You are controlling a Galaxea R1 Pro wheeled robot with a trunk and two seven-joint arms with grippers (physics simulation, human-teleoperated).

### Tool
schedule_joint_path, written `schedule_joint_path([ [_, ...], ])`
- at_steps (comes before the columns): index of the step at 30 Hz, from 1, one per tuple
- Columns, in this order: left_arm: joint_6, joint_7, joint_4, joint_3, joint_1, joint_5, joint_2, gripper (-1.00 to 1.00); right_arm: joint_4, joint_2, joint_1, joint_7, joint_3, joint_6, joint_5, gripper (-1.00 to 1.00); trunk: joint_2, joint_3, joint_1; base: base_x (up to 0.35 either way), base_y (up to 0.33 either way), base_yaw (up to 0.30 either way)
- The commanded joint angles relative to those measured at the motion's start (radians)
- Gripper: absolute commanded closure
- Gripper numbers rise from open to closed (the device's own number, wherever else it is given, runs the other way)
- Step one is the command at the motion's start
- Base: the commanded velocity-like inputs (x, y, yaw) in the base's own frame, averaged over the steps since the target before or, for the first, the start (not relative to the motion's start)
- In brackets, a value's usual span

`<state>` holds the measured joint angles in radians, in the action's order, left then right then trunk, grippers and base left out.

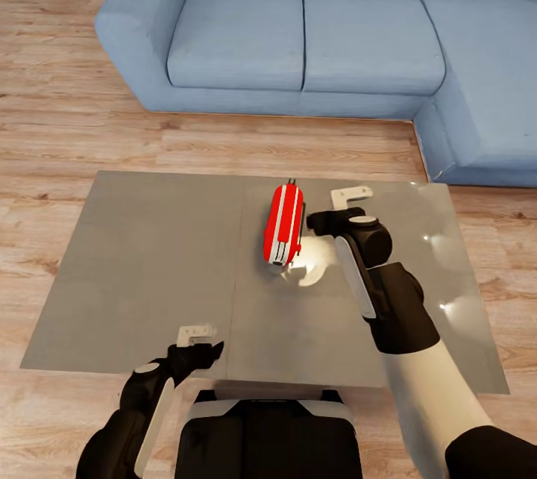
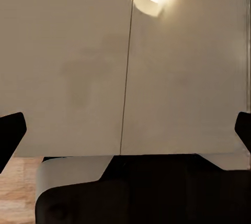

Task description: Turn on the radio receiver that's on the table in the living room.

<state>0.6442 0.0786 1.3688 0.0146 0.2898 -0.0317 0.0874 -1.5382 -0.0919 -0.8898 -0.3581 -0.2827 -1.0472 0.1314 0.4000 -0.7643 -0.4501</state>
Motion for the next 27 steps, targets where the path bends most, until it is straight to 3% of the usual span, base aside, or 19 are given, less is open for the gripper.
schedule_joint_path([
  [1,0.0,-0.001,-0.006,0.0,0.009,0.001,0.007,-1.0,-0.002,-0.001,-0.001,-0.001,0.002,0.0,0.0,-1.0,0.0,0.0,0.0,0.0,0.0,0.0],
  [8,-0.003,-0.004,-0.018,-0.001,0.024,0.0,0.033,-1.0,-0.016,-0.003,-0.003,-0.016,0.005,0.0,-0.002,-1.0,0.0,0.0,0.0,0.0,0.0,0.0],
  [14,0.001,-0.008,-0.02,-0.001,0.026,-0.003,0.035,-1.0,-0.018,-0.005,-0.003,-0.033,0.005,0.0,-0.002,-1.0,0.0,0.0,0.0,0.0,0.0,0.0],
  [20,0.002,-0.01,-0.018,-0.002,0.026,-0.001,0.036,-1.0,-0.012,-0.024,-0.003,-0.047,0.006,0.0,-0.003,-1.0,0.0,0.0,0.0,0.0,0.0,0.0],
  [27,0.01,-0.071,-0.016,-0.002,0.026,-0.001,0.054,-1.0,-0.009,-0.03,-0.003,-0.054,0.007,0.0,-0.002,-1.0,0.0,0.0,0.0,0.0,0.0,0.0],
])
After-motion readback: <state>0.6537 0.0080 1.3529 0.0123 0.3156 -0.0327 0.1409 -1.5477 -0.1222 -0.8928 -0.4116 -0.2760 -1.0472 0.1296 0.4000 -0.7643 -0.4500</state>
